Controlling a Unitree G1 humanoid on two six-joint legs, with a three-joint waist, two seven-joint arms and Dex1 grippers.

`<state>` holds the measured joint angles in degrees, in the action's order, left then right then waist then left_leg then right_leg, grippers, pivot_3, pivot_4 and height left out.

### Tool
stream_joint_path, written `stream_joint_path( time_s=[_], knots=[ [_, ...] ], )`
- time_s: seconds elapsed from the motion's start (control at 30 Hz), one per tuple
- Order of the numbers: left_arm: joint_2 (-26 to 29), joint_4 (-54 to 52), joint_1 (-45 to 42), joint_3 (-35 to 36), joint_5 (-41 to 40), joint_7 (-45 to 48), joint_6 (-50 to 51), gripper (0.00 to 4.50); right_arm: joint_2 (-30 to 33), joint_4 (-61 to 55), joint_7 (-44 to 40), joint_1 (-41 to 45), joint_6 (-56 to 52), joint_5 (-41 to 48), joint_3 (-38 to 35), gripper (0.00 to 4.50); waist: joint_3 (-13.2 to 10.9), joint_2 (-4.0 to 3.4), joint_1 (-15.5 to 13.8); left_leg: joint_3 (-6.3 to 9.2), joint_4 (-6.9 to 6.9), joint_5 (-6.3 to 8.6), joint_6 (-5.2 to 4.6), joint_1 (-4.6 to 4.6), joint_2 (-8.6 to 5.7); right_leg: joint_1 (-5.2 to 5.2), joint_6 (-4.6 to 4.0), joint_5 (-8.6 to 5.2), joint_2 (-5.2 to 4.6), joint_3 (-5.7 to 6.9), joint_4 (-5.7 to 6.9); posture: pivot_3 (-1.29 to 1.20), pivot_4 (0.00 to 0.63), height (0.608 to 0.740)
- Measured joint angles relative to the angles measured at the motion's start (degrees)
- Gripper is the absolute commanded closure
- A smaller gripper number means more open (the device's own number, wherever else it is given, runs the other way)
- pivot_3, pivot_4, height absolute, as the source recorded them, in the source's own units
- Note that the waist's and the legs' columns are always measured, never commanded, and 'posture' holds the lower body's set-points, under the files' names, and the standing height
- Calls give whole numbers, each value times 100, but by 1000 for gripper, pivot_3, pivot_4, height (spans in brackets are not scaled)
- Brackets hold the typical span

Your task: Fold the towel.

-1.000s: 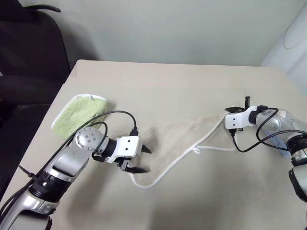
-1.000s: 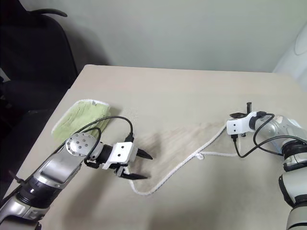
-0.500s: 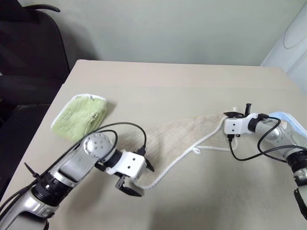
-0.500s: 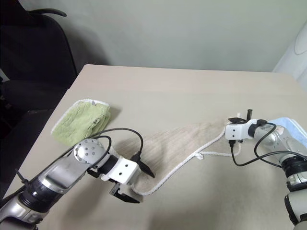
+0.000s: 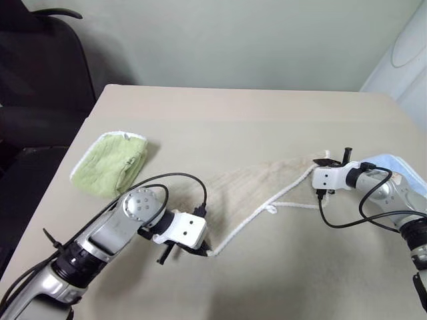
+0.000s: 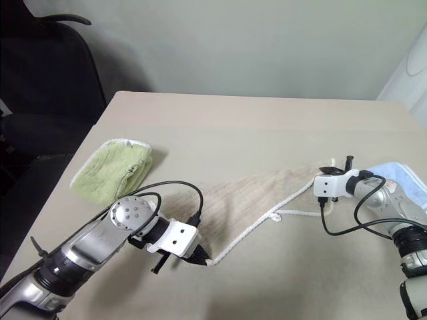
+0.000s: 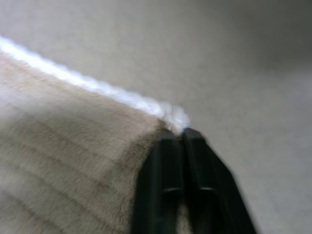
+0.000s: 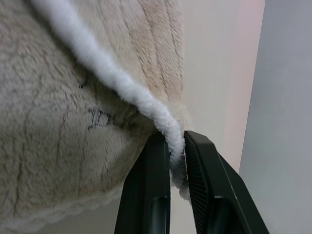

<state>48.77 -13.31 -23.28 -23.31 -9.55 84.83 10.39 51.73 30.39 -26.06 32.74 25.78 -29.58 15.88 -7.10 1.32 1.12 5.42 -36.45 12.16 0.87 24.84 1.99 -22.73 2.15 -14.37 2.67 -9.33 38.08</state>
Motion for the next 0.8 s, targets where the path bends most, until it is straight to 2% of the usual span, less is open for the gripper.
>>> stream_joint_path(
  time_s=[0.03, 0.2, 0.27, 0.37, 0.43, 0.47, 0.57, 0.67, 0.8],
  knots=[
    [0, 1, -3, 104, -141, 7, 74, 4500, 7, 0, -6, 2, -4, 14, -11, 4471, 0, 0, -1, 0, 0, 0, 0, 1, 0, 0, 0, 0, 0, 0, 0, 0, 150, 735],
    [5, 69, -60, 729, -689, -30, 208, 4500, 113, 2, -33, 42, -49, 72, -165, 4492, 0, 0, -3, 0, -9, 0, 1, 2, 0, 2, 3, 2, 0, 1, 0, 0, 150, 735],
    [-287, 278, -252, 994, -1056, -273, 577, 4500, 119, 4, -34, 38, -146, 155, -277, 4492, -1, -1, -28, 0, -18, -4, -2, 3, 0, 6, 7, 5, 0, 3, 3, 0, 150, 735],
    [-1133, 1008, -1287, 1770, -1635, -1276, 1296, 4500, 129, -17, -40, 113, -468, 401, -591, 4492, -4, -5, -101, 0, -41, -24, -12, 10, 0, 9, 18, 27, -1, 5, 7, 0, 150, 735],
    [-1311, 1369, -1847, 2144, -1745, -1779, 1430, 4500, 209, -60, -40, 186, -609, 540, -775, 4492, -3, -11, -95, -2, -45, -25, -13, 2, -1, 23, 22, 37, -1, 1, -5, 0, 150, 735],
    [-1622, 1966, -2359, 2333, -1729, -2239, 1448, 4500, 330, 26, -40, 231, -710, 580, -877, 4492, -7, -25, -119, -2, -58, -26, -15, 0, -1, 31, 29, 41, -2, 2, -4, 0, 150, 735],
    [-2067, 3590, -3623, 2864, -1575, -3329, 1253, 4500, 495, 118, -39, 565, -837, 707, -1095, 4492, -12, -33, -124, -3, -55, -40, -30, 7, -4, 23, 38, 64, -2, -7, -16, 0, 150, 735],
    [-2194, 4748, -4524, 3185, -1547, -3651, 812, 4500, 645, 88, -40, 797, -867, 878, -1301, 4492, -12, -33, -87, -5, -49, -39, -30, 7, -6, 19, 41, 62, -1, -14, -21, 0, 150, 735],
    [-2107, 5221, -4812, 3226, -1546, -3359, 492, 4500, 773, -196, -335, 701, -943, 1326, -1592, 4492, -15, -37, -65, -10, -31, -40, -31, 20, -11, -3, 44, 49, 0, -24, -22, 0, 150, 735]
  ],
)
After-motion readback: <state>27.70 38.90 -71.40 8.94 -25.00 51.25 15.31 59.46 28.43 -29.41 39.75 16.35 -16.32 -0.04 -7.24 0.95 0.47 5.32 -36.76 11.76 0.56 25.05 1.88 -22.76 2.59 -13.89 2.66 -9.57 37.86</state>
